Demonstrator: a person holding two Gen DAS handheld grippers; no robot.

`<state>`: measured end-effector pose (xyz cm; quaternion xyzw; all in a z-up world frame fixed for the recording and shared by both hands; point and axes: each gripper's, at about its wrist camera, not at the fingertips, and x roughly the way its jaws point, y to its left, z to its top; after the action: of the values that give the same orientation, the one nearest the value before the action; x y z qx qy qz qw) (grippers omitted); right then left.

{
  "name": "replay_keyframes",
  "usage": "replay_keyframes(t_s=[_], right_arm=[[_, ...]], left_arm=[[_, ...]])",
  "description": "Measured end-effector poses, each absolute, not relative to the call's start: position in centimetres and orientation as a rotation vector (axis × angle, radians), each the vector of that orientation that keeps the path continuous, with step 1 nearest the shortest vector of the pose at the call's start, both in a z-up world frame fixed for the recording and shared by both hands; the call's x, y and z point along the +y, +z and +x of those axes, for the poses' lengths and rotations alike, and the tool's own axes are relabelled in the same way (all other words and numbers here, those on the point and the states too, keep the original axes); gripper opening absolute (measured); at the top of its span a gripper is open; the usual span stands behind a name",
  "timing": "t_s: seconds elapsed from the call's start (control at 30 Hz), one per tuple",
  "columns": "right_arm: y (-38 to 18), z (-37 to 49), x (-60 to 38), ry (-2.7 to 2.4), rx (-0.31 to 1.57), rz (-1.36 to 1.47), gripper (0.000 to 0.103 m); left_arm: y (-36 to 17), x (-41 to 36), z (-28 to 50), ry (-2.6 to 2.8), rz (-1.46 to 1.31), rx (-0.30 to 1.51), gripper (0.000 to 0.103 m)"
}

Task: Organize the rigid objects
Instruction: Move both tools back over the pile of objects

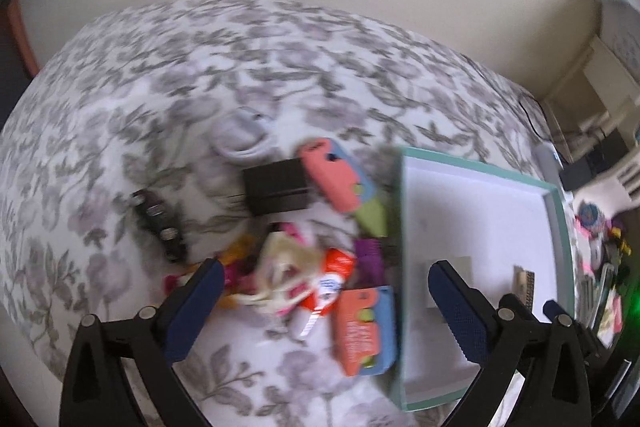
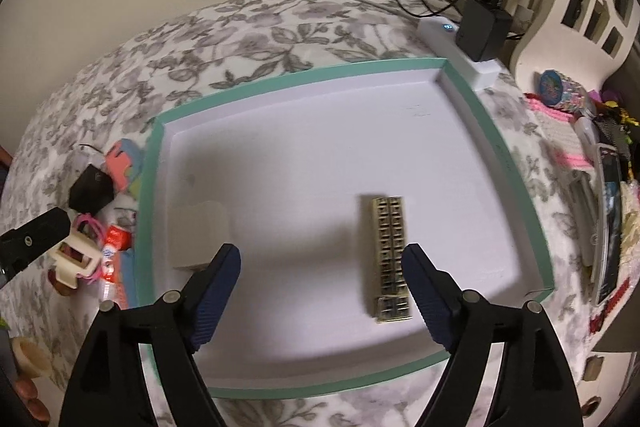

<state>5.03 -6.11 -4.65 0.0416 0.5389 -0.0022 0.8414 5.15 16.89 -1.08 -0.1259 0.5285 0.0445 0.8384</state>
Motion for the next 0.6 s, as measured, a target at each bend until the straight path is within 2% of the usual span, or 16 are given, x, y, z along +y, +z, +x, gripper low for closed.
replay_keyframes(t_s=[0.07,0.6], right_arm=[[-4.6,4.9,-5.4,0.023,1.131,0.101,0.092],[-3.6,3.6,2.7,0.206,1.083,0.097,0.093]], left_arm=[[-0.9,18.3,4.6,0.112,-0.29,1.115,0.103],[0.9,31.2,0.7,0.34,-0.425,0.974,0.103]])
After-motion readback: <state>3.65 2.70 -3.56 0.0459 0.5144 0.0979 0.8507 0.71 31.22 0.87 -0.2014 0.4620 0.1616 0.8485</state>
